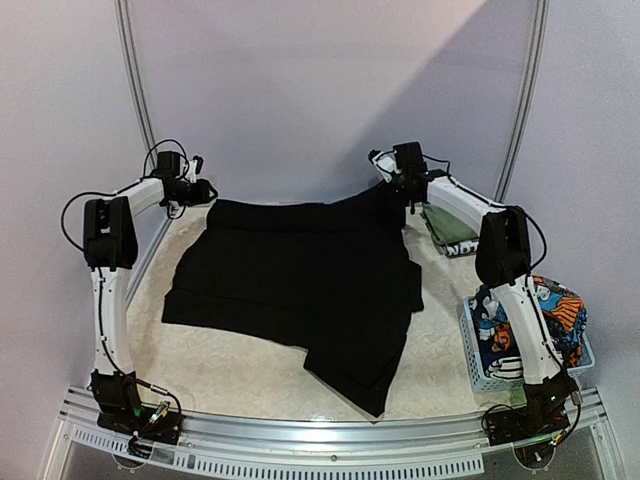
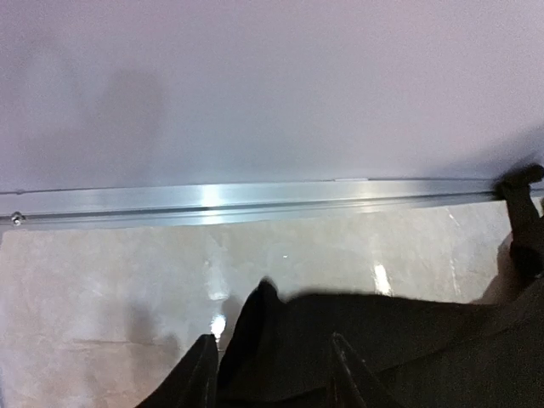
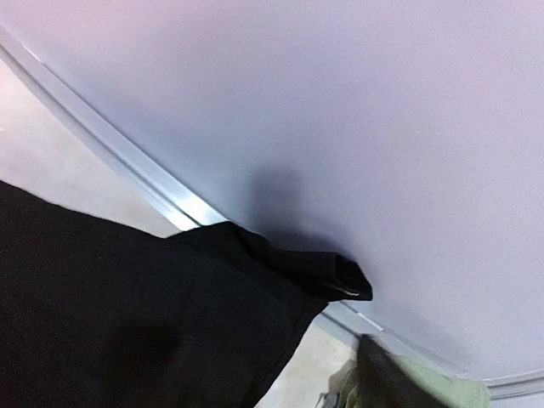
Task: Fold and stack the mixed laundry pile
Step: Adjust the flattened shirt at the center of the board.
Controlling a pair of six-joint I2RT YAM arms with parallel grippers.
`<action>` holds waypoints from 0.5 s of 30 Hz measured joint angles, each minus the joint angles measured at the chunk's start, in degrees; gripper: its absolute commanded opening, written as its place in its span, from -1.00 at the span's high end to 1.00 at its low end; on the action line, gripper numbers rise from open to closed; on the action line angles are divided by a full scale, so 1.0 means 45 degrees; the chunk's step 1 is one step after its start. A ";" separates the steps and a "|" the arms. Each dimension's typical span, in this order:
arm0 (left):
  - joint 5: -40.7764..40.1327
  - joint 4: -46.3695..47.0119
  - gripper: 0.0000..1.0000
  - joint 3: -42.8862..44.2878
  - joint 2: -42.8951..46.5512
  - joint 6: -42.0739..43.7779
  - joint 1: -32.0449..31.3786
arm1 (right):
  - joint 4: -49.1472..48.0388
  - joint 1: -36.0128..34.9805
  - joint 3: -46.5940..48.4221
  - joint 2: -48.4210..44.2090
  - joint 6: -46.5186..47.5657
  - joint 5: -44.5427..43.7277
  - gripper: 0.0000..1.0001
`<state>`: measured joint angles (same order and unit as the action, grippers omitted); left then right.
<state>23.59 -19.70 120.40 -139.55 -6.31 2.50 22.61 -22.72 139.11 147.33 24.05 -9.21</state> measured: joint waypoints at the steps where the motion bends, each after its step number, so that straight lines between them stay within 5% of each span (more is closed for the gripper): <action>1: -0.0539 -0.0117 -0.05 0.0345 -0.0175 -0.0146 -0.0034 | -0.0466 -0.0073 0.0015 0.0301 0.0306 -0.0418 -0.73; 7: -0.4099 -0.0729 -0.17 -0.2215 0.2152 0.0379 -0.1054 | -0.0665 -0.0447 -0.1923 0.0442 0.0772 -0.1700 -0.86; 15: -0.5770 -0.2618 -0.20 -0.6149 0.8796 0.1292 -0.3774 | 0.0889 -0.0442 -0.7116 -0.5770 -0.0476 0.0015 -0.86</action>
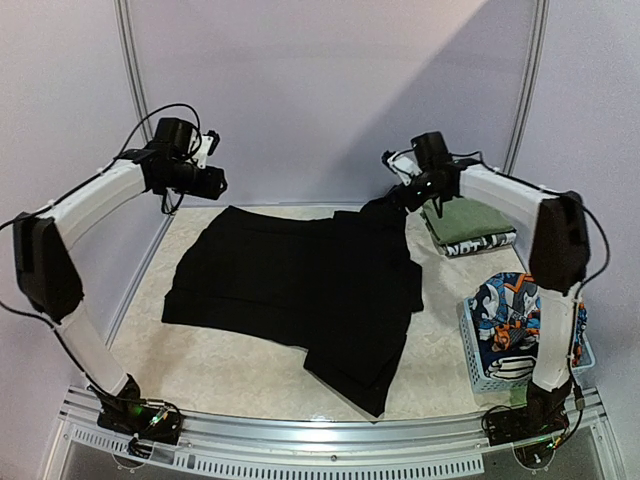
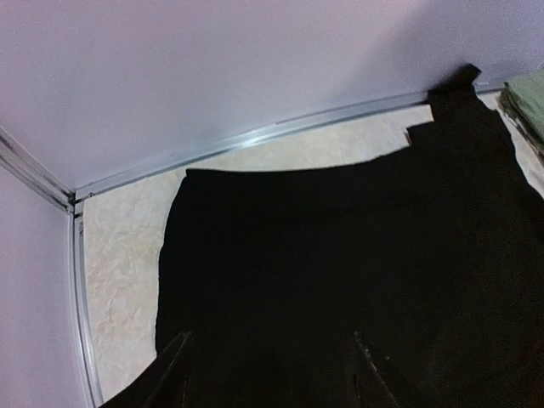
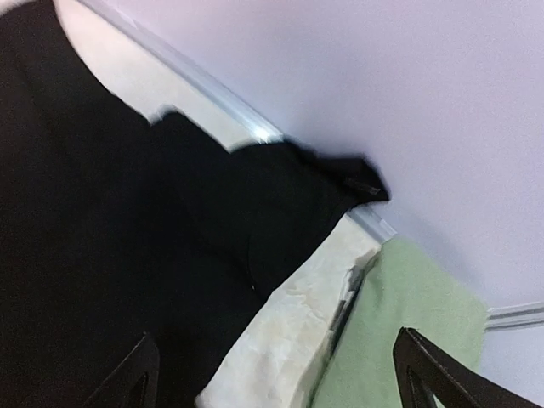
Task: Fold and stack the mixed laundry pile
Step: Adjust the flattened shirt at the center of the board.
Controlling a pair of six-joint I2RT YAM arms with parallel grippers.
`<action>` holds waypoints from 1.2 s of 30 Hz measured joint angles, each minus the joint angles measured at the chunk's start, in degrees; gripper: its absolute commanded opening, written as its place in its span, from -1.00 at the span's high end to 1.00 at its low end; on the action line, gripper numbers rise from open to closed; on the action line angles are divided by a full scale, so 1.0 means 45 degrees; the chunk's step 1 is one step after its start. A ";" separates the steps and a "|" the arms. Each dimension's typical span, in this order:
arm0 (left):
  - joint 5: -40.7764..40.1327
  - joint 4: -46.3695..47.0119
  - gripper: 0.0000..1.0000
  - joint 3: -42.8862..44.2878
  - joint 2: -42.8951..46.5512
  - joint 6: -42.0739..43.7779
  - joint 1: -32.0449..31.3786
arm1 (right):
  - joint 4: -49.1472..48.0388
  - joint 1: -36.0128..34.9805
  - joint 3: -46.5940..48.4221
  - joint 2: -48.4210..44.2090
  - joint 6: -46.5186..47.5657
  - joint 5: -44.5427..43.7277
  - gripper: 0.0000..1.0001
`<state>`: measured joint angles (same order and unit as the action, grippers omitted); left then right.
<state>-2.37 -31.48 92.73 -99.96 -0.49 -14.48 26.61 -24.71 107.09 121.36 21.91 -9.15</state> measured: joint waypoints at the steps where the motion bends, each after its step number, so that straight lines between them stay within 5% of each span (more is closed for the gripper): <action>1: -0.0053 -0.0398 -0.18 -0.0495 0.0845 0.0141 -0.0160 | 0.0073 0.0005 -0.0408 -0.0850 -0.0053 0.0476 -0.79; 7: -0.0559 -0.3002 0.00 -0.2618 0.2589 0.0495 -0.0170 | 0.1005 -0.0447 -0.3541 -0.5149 0.0593 0.4041 -0.41; 13: -0.0219 -0.5901 0.06 -0.3983 0.2540 -0.0316 -0.0398 | 0.3546 -0.3104 -0.6674 -0.5105 0.2045 0.6003 -0.18; 26: -0.0330 -0.8043 -0.06 -0.5212 0.1943 -0.1180 -0.1579 | 0.5221 -0.6654 -0.8150 -0.5110 0.3546 0.7189 -0.37; 36: -0.0889 -0.7825 -0.05 -0.5149 -0.0282 -0.1175 -0.1579 | 0.4940 -0.7441 -0.8451 -0.3798 0.3881 0.6572 -0.28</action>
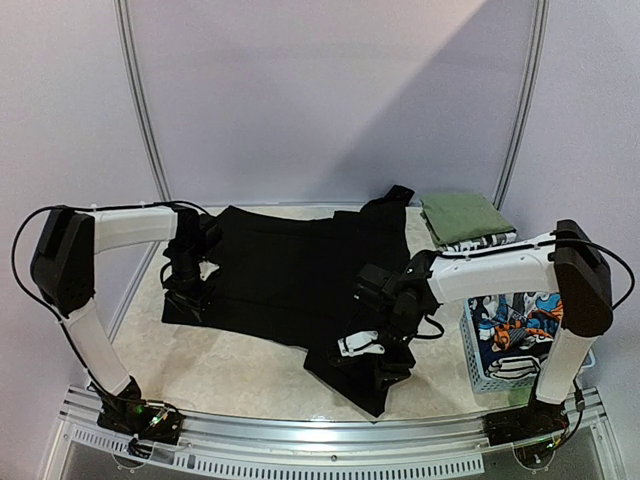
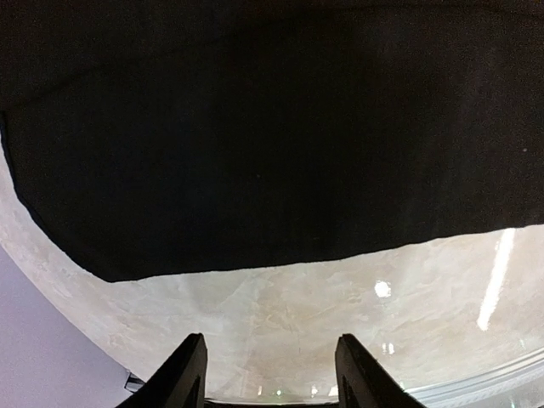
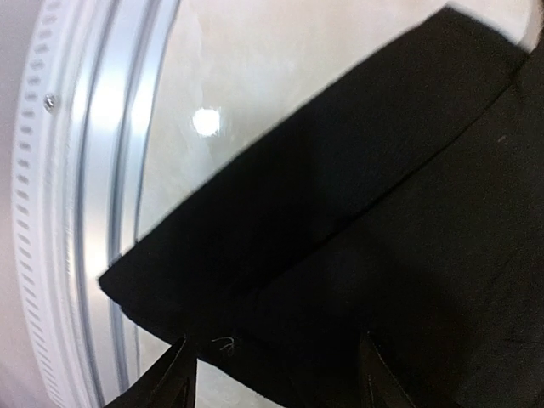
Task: Fold and stack the mixed laundry pile
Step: Adjust the flattened shirt at the center of the board.
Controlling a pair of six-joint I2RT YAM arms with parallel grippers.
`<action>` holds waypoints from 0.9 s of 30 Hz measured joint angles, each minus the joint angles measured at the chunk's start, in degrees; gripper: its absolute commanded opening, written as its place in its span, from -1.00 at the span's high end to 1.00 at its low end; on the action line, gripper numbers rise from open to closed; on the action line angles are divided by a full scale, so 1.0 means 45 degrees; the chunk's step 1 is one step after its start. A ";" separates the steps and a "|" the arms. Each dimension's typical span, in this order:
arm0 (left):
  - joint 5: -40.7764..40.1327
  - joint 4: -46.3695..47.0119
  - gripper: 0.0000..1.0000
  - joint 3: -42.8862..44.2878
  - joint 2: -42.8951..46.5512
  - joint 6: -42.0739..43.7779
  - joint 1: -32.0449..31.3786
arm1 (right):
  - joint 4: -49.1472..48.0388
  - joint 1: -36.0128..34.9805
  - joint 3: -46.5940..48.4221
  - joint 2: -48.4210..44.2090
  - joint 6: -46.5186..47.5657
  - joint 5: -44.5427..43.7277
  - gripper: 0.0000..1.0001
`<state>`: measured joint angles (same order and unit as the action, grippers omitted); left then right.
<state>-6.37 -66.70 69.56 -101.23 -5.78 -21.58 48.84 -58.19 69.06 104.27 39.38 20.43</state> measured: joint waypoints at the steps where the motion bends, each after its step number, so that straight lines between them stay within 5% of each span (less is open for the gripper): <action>1: -0.0044 0.0000 -0.05 0.0005 -0.0155 0.0000 -0.0005 | -0.0068 0.0000 -0.0146 0.0107 0.0000 -0.0107 -0.28; 8: -0.0306 0.0015 -0.41 0.0126 -0.0840 0.0228 -0.0146 | -0.0452 0.0000 -0.0733 0.0267 -0.0005 -0.0515 -0.22; 27: -0.0699 0.2132 -0.13 -0.0568 -0.1413 0.3759 -0.3225 | -0.1243 0.0015 -0.1715 -0.0262 0.0602 -0.0903 0.70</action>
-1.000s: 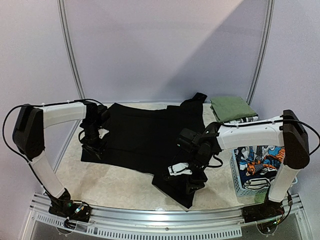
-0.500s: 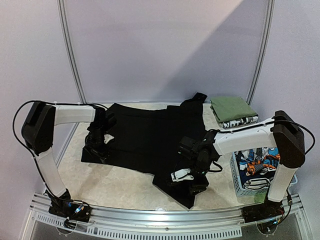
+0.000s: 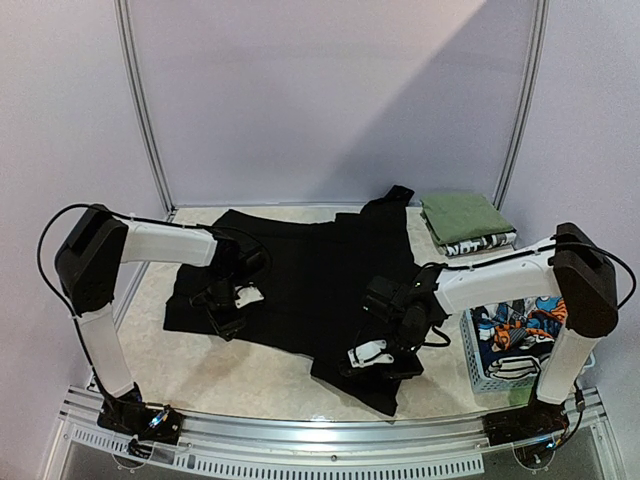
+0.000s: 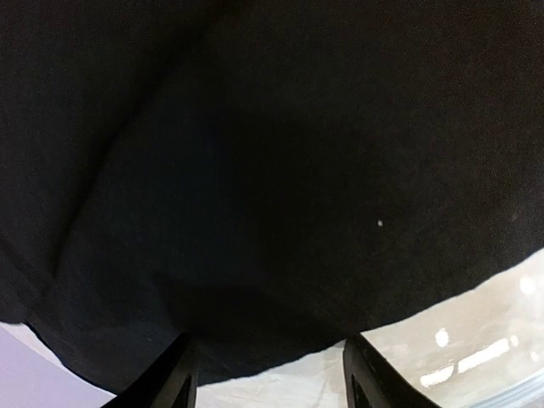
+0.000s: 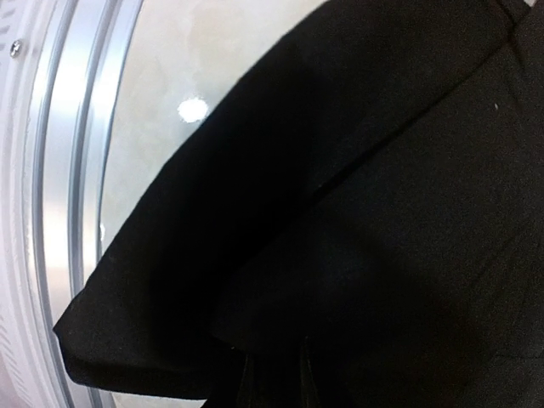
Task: Fold and stack the mixed laundry pile
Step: Adjust the flattened shirt at the center of the board.
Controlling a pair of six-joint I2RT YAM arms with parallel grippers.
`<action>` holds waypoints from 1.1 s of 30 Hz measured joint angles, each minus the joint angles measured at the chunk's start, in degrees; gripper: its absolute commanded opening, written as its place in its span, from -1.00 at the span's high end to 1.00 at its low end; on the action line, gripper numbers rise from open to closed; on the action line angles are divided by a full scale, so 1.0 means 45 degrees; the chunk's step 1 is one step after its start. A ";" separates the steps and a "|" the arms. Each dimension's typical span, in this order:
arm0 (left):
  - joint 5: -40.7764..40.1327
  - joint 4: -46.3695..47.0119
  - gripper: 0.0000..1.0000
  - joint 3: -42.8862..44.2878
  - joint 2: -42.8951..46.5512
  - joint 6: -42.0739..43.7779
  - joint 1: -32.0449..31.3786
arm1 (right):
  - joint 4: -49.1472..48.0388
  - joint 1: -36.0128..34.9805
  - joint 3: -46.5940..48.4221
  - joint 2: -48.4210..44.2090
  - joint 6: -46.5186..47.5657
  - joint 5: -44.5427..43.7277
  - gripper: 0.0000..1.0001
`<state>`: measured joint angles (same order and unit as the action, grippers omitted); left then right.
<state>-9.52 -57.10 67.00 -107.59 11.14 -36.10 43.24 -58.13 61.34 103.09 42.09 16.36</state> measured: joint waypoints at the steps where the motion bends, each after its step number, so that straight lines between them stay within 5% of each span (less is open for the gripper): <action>1: -0.0019 0.0068 -0.08 -0.0044 0.0024 0.0209 -0.0131 | 0.0044 0.0000 -0.0087 -0.0068 0.0078 0.0010 0.72; 6: 0.0068 0.0165 0.34 -0.0078 0.0024 0.0947 -0.0748 | 0.0437 0.0000 -0.0544 -0.0461 0.0277 0.0000 0.78; 20: 0.2186 -0.0889 0.41 -0.0612 0.0471 0.1030 -0.3439 | 0.2346 0.0267 -0.1326 -0.1277 0.0719 -0.0291 0.70; 26: 0.2370 -0.1826 0.07 -0.0311 0.1044 0.0801 -0.3478 | 0.2909 0.0413 -0.1258 -0.1812 0.0661 -0.0403 0.12; 33: 0.0665 -0.2778 -0.31 0.1035 0.4537 0.0097 -0.3298 | 0.4027 0.1559 0.0097 -0.4197 0.0651 -0.0214 -0.02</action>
<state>-6.52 -69.60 71.66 -87.18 11.57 -50.94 61.36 -51.11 61.78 84.20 45.01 15.40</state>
